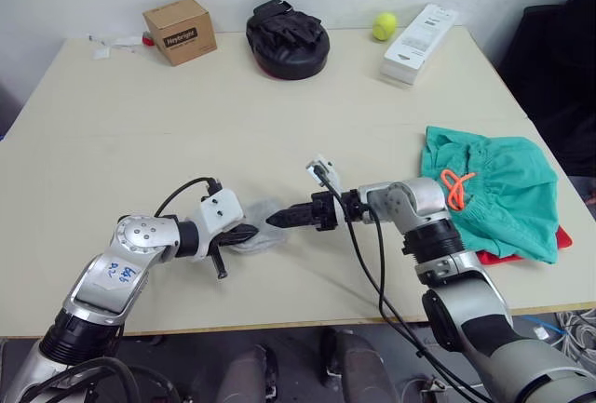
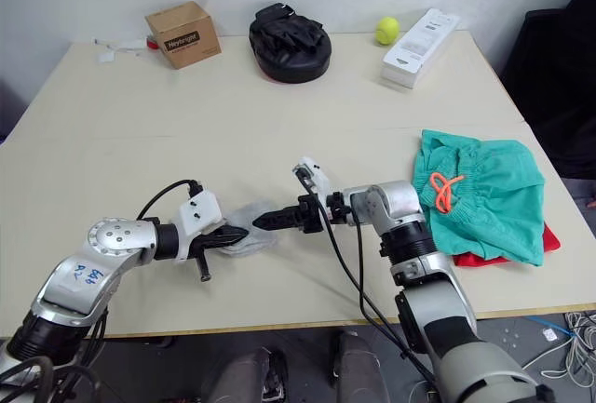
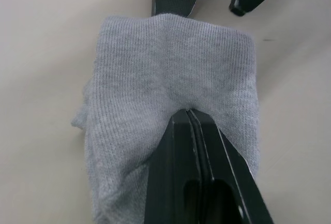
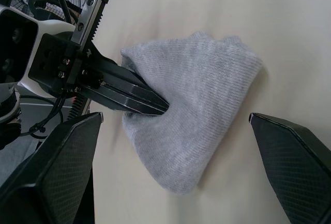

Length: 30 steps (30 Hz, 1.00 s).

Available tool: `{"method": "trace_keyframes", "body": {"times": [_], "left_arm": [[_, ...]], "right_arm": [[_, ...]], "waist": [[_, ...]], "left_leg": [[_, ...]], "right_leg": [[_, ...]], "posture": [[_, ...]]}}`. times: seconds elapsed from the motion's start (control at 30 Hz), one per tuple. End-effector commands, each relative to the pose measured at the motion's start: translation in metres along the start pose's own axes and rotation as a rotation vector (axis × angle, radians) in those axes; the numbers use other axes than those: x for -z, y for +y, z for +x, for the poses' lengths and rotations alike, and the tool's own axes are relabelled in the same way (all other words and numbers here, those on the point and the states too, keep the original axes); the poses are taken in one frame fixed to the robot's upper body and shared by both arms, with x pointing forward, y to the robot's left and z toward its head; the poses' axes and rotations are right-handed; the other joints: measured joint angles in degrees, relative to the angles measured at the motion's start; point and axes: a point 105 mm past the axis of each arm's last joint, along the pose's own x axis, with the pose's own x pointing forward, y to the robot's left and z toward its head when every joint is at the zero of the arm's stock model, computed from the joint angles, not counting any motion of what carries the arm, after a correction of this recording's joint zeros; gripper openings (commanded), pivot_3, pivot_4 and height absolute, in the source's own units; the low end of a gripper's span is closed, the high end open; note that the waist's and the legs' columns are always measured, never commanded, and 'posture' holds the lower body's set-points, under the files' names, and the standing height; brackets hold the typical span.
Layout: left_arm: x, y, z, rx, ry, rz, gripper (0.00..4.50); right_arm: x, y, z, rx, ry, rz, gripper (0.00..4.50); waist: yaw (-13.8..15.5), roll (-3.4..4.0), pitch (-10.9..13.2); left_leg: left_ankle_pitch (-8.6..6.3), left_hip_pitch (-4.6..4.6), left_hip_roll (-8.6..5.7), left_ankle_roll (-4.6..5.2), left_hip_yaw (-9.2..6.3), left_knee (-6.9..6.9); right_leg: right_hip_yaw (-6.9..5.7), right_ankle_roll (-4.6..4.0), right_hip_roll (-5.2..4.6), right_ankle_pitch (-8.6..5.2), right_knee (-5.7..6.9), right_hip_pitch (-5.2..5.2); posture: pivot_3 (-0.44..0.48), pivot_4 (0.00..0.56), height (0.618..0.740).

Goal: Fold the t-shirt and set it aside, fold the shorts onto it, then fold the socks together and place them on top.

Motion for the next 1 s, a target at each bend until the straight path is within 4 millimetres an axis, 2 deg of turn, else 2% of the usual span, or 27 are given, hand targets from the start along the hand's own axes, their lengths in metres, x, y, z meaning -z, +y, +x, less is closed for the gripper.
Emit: {"method": "trace_keyframes", "body": {"times": [0.03,0.17,0.2,0.27,0.3,0.4,0.57,0.63,0.7,0.87,1.0], "left_arm": [[0.015,0.002,-0.004,-0.028,0.056,-0.032,0.0],[0.014,0.003,-0.005,-0.038,0.052,-0.035,0.0],[0.014,0.002,-0.005,-0.039,0.052,-0.035,0.0],[0.014,0.002,-0.005,-0.04,0.051,-0.035,0.0],[0.014,0.002,-0.005,-0.042,0.05,-0.036,0.0],[0.013,0.003,-0.005,-0.046,0.046,-0.038,0.0],[0.012,0.003,-0.004,-0.05,0.037,-0.04,0.0],[0.011,0.004,-0.004,-0.052,0.03,-0.041,0.0],[0.005,0.007,-0.005,-0.059,-0.01,-0.059,0.0],[-0.031,0.015,-0.024,-0.04,-0.188,-0.08,1.51],[-0.052,0.013,-0.047,0.01,-0.286,-0.07,2.8]], "right_arm": [[0.015,-0.003,0.015,0.004,0.066,0.032,4.47],[0.027,-0.005,0.031,0.009,0.111,0.034,4.47],[0.028,-0.006,0.033,0.013,0.113,0.036,4.07],[0.03,-0.006,0.035,0.008,0.122,0.036,3.58],[0.031,-0.005,0.036,0.005,0.125,0.035,3.07],[0.031,-0.007,0.039,0.01,0.121,0.034,2.16],[0.031,-0.007,0.036,0.01,0.114,0.033,0.46],[0.031,-0.007,0.034,0.008,0.111,0.032,0.02],[0.029,-0.007,0.03,0.01,0.094,0.034,0.02],[0.017,-0.005,0.014,0.017,0.033,0.038,0.0],[-0.001,0.0,-0.02,0.041,-0.044,0.016,0.0]], "waist": [[-0.1,0.0,0.0],[-0.7,0.03,-0.1],[-0.9,0.04,-0.2],[-1.0,0.05,-0.2],[-1.0,0.05,-0.2],[-1.0,0.05,-0.2],[-1.2,-0.16,-0.5],[-1.1,-0.2,-0.5],[-1.1,-0.19,-0.5],[-0.7,-0.19,-0.5],[0.4,-0.14,-0.4]], "left_leg": [[-0.01,0.03,0.0,-0.02,0.0,-0.01],[0.0,0.09,0.0,-0.08,0.0,-0.02],[0.01,0.11,0.0,-0.1,0.0,-0.04],[0.03,0.13,0.0,-0.13,0.0,-0.05],[0.03,0.12,0.0,-0.14,0.0,-0.06],[0.02,0.11,0.0,-0.15,-0.01,-0.06],[-0.01,0.25,0.01,-0.29,-0.02,-0.07],[-0.12,0.37,0.01,-0.46,-0.05,-0.07],[-0.13,0.44,0.01,-0.47,-0.08,-0.07],[-0.14,0.22,0.01,-0.5,-0.1,-0.07],[-0.11,-0.05,0.0,-0.49,-0.1,-0.06]], "right_leg": [[0.0,-0.02,0.0,-0.01,0.0,0.0],[0.01,-0.07,0.0,-0.04,0.03,0.01],[0.01,-0.08,0.0,-0.05,0.04,0.01],[0.01,-0.09,0.0,-0.05,0.06,0.01],[0.01,-0.09,0.0,-0.06,0.07,0.01],[0.01,-0.09,0.0,-0.06,0.06,0.01],[0.02,-0.1,0.0,-0.06,0.06,0.13],[0.02,-0.1,-0.01,-0.06,0.05,0.26],[0.02,-0.11,-0.02,-0.06,0.05,0.33],[0.02,-0.12,-0.03,-0.07,0.03,0.15],[0.01,-0.12,-0.04,-0.06,0.02,-0.1]], "posture": [[0.0,0.15,0.74],[0.0,0.15,0.74],[0.0,0.15,0.74],[0.0,0.15,0.74],[0.0,0.15,0.74],[0.0,0.15,0.74],[0.0,0.15,0.74],[0.0,0.15,0.74],[0.0,0.15,0.74],[0.0,0.15,0.74],[0.0,0.15,0.74]]}}
